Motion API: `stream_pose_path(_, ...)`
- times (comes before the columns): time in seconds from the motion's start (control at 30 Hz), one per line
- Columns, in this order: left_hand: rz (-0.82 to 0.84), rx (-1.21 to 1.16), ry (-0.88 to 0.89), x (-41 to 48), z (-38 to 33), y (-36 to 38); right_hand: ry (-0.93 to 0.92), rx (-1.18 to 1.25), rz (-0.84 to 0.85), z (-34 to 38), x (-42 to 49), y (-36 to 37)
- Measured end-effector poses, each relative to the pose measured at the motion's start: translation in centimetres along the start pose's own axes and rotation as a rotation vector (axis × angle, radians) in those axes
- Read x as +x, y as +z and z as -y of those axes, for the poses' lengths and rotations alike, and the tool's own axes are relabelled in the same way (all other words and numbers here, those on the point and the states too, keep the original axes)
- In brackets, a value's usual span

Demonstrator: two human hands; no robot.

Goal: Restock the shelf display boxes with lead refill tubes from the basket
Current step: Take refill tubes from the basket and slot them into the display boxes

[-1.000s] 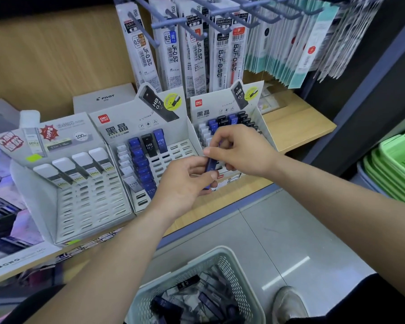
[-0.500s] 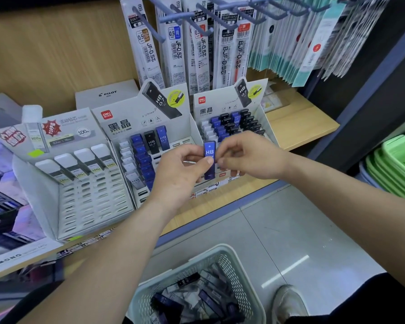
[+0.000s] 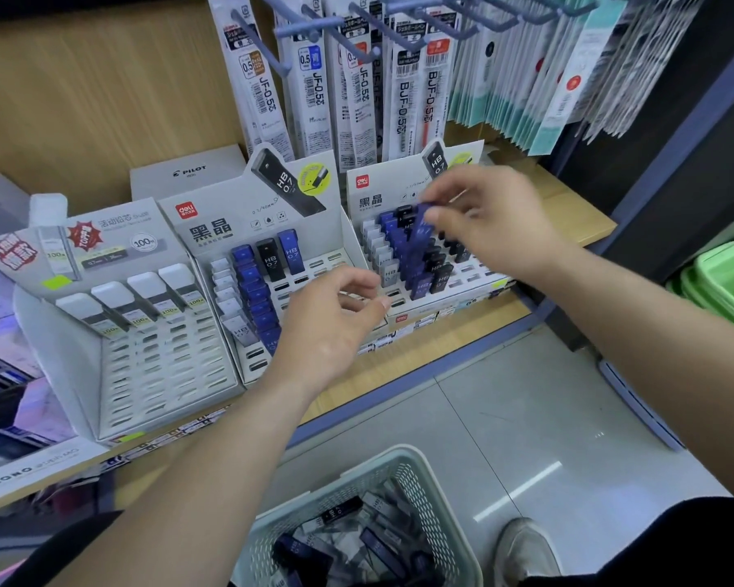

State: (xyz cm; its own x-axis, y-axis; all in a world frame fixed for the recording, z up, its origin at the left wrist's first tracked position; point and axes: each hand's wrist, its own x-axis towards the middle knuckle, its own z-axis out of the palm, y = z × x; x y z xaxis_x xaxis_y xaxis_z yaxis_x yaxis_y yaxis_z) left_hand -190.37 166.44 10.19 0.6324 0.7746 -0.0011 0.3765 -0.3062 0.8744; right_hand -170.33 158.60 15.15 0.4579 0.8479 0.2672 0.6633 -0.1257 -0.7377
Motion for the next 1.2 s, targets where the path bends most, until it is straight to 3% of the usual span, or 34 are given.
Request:
stream_pose_path(0.1, 0.092, 0.208, 0.017, -0.2, 0.6, 0.1, 0.018, -0.134, -0.160, -1.6, 1.3, -1.6)
stream_pose_path(0.27, 0.231, 0.537, 0.027, -0.4, 1.2, 0.4, 0.061, -0.280, -0.109, -4.7, 2.3, -0.5)
stream_pose_path(0.7, 0.254, 0.458, -0.009, 0.2, 2.0, 0.2, 0.007, -0.420, 0.030, -6.4, 3.1, 0.9)
stream_pose_path(1.2, 0.280, 0.463, -0.012, 0.1, 2.3, 0.0, -0.073, -0.535, -0.037, -7.4, 3.3, 2.3)
